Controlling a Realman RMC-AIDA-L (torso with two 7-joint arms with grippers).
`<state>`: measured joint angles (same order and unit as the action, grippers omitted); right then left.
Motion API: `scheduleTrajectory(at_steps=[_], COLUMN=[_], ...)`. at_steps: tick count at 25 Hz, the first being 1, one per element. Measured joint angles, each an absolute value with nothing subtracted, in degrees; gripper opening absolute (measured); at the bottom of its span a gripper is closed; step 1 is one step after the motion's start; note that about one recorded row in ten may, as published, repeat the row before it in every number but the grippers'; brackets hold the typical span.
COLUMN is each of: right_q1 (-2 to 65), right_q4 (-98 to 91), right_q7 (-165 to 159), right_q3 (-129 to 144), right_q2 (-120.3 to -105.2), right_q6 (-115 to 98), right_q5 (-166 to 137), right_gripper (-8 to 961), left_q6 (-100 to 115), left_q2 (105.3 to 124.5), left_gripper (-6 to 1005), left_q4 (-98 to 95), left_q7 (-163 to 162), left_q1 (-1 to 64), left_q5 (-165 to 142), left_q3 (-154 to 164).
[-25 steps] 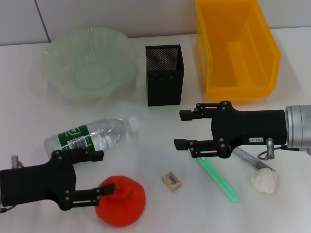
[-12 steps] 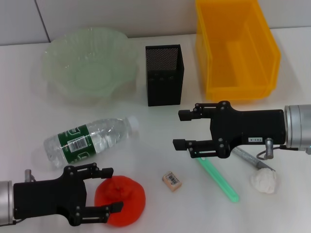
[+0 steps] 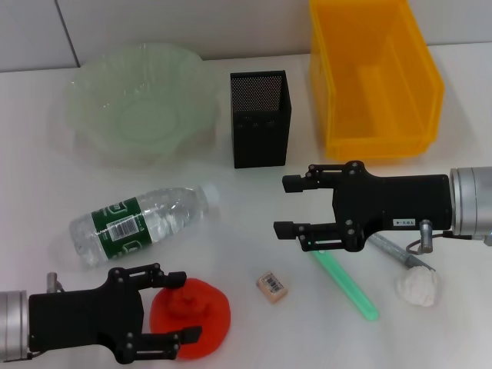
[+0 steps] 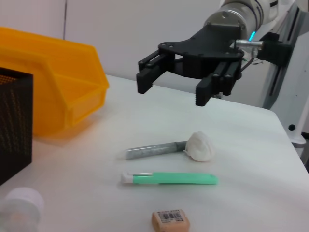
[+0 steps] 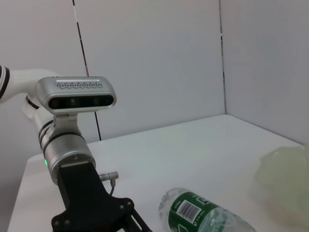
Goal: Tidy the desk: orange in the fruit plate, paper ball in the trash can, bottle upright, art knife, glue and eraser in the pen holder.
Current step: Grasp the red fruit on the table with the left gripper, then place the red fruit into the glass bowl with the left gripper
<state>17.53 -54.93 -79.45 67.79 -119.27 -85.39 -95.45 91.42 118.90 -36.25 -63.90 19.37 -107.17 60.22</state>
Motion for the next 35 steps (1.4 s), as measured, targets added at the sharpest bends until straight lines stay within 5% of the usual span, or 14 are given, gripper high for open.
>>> scheduleTrajectory(at_steps=[7, 18, 29, 35], right_q1=[17.42, 17.40, 17.61, 17.82], right_q4=[-54.18, -54.03, -51.89, -50.19], right_q7=[-79.45, -79.44, -78.97, -78.20], right_q3=[67.77, 67.76, 66.85, 66.03], right_q2=[-119.27, -119.27, -119.26, -119.20], right_q6=[-85.46, -85.53, -84.90, -83.74], right_q5=[-95.33, -95.11, -95.09, -95.10], right_gripper=[710, 709, 710, 710], left_q6=[90.18, 88.19, 91.88, 97.11], left_q2=[119.06, 119.09, 118.84, 118.68], left_gripper=[796, 625, 217, 135], left_q4=[-35.49, -34.83, -35.96, -41.51], left_q7=[-63.74, -62.68, -62.08, -62.23], left_q1=[19.61, 19.89, 19.11, 17.21], left_q5=[-106.73, -106.68, -103.95, -100.68], left_q3=[60.72, 61.43, 61.20, 60.90])
